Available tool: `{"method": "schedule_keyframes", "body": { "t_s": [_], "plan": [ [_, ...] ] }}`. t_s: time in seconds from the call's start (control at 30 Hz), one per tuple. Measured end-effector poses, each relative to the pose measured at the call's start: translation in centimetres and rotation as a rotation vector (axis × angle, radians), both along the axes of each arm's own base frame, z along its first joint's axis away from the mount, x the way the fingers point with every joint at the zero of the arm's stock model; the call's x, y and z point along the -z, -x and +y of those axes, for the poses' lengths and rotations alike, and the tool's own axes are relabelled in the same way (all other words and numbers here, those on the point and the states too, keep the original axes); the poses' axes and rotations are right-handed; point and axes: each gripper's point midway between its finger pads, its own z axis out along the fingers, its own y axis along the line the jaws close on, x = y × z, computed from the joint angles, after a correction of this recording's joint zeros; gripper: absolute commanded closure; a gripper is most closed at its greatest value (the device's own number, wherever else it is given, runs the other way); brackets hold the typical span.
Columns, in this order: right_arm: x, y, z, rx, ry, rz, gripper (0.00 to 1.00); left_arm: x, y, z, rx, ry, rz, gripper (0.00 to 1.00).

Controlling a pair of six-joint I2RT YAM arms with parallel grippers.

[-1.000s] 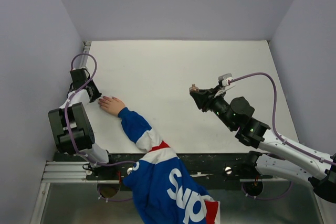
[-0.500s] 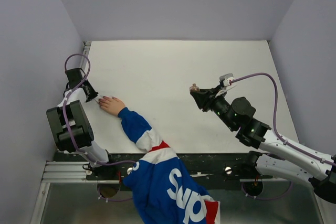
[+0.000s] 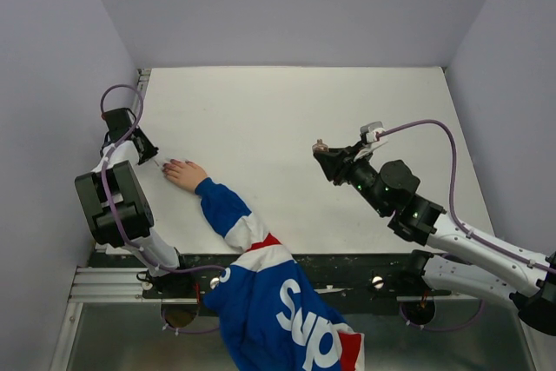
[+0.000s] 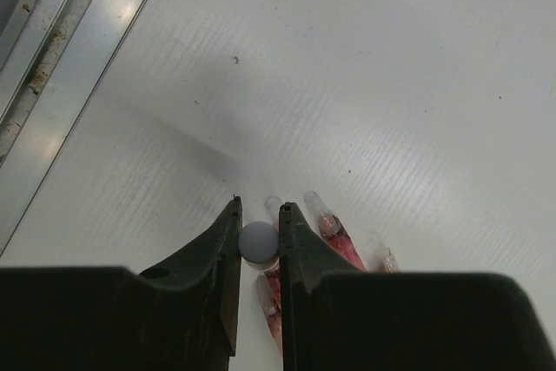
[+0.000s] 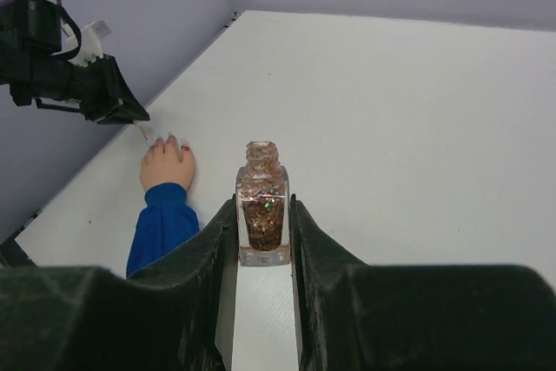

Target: Paint the nails

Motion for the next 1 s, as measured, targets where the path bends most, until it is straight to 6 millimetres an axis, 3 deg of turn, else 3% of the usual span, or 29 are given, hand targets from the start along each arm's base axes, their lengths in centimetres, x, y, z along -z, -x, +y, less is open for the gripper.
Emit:
{"method": "schedule_keyframes", "body": {
  "t_s": [0.37, 1.0],
  "plan": [
    [1.2, -0.3, 0.5, -0.002, 0.028, 0.021, 0.99, -0.2, -1.4, 0.9, -0.016, 0.017, -0.001, 1.00],
    [1.1, -0.5, 0.7, -0.003, 0.028, 0.022, 0.99, 0.7, -1.7, 0.2, -0.037, 0.027, 0.062, 1.00]
  ]
}}
